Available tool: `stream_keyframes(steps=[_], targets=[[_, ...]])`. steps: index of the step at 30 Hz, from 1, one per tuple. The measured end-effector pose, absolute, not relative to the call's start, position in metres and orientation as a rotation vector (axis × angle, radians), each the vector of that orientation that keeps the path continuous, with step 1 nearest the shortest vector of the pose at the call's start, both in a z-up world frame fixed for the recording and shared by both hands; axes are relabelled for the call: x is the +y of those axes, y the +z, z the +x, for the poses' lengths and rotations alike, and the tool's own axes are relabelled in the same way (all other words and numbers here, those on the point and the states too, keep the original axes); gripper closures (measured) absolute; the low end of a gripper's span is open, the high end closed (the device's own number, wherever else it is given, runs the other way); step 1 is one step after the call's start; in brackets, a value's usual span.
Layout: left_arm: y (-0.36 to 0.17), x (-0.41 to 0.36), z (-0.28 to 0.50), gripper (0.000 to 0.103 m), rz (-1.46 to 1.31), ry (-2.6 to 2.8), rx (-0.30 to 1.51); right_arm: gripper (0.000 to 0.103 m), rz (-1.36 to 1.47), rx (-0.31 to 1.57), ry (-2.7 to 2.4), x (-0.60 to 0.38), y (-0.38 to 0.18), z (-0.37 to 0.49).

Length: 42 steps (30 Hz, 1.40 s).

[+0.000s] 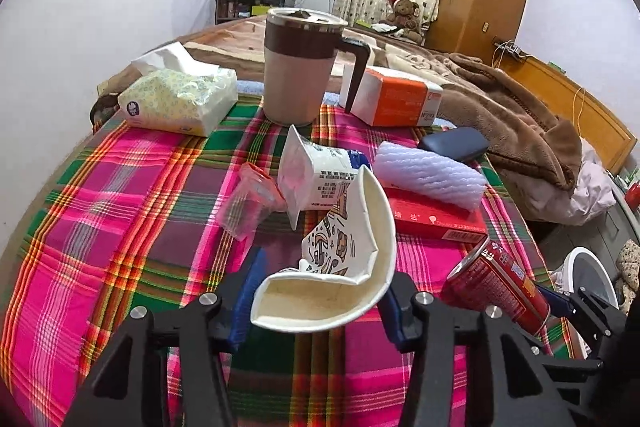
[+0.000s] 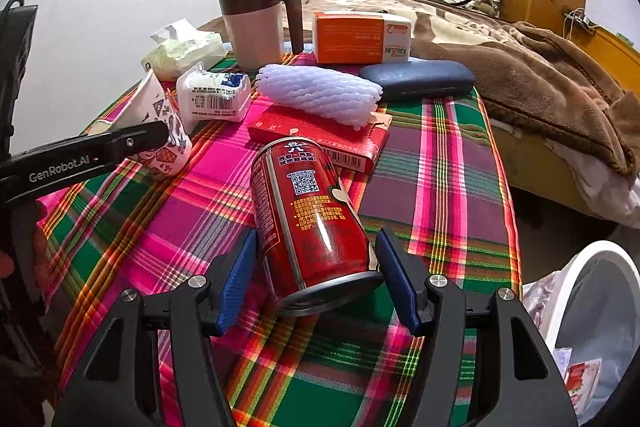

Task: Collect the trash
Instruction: 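Carry the can and paper cup over the bin and open both grippers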

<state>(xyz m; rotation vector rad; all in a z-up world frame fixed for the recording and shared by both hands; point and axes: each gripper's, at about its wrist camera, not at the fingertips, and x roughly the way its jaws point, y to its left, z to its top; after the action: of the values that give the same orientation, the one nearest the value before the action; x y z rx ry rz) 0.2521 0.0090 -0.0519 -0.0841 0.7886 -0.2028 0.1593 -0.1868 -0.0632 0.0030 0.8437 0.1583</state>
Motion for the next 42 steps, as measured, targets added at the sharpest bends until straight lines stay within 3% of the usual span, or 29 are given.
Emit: stream_keyframes(steps=[42], targets=[[-0.002, -0.049, 0.141, 0.051, -0.018, -0.372, 0.672, 0.047, 0.166, 0.648, 0.07, -0.239, -0.017, 0.084]])
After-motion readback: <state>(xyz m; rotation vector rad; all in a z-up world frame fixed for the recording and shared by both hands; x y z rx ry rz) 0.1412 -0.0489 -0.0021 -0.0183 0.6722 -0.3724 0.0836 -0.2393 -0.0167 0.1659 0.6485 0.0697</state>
